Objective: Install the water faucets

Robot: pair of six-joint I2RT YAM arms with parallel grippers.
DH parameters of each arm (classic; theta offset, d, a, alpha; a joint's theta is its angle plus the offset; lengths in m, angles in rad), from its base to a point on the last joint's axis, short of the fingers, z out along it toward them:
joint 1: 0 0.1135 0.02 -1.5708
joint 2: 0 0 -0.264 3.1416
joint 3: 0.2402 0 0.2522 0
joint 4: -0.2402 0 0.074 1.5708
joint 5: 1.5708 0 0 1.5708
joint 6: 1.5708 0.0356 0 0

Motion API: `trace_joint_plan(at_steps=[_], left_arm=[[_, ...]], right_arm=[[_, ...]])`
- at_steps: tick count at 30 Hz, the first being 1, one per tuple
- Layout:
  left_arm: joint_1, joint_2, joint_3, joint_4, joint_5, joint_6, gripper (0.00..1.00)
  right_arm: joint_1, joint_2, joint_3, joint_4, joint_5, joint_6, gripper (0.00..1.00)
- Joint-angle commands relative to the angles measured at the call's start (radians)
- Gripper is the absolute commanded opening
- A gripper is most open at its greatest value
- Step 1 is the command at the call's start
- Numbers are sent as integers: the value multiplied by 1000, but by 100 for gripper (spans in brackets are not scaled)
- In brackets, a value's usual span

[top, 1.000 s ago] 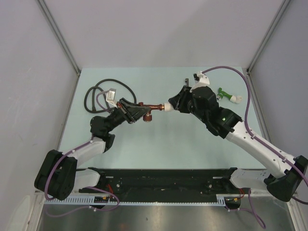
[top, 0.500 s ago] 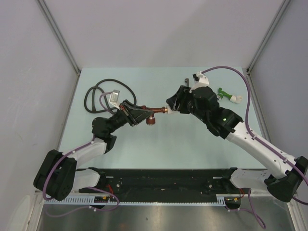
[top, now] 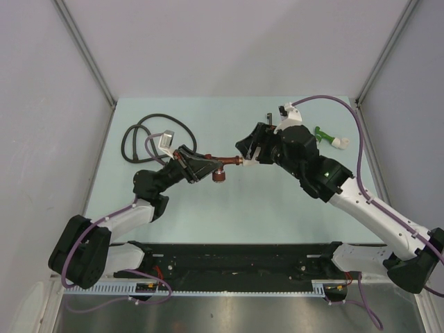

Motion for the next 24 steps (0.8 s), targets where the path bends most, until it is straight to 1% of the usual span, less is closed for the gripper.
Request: trace_joint_plan(at_steps=[1,6,8,14,19,22,23,24], left_arm=[[-19,8,-4,421,31,-35,0],[-19,9,-7,421,24,-44,0],[-19,12,-9,421,22,-49,0],[-19,20,-7,421,16,-70,0],[-19,28,-9,421,11,-84,0],[-19,35,-7,421,7,-99,0],[-19,38,-7,419,5,-105,0],[-19,45,-6,421,4,-119,0]], right_arm=[[7,-36,43,88,-16,-14,77],[7,-48,43,85,10,-39,84],[7,-57,43,85,19,-51,88],[8,-94,43,91,73,-131,96],[7,-119,37,83,61,-226,96],[13,-146,14,89,-2,-356,93],[14,-157,6,91,-19,-434,90],[17,-169,-18,94,-66,-479,88]])
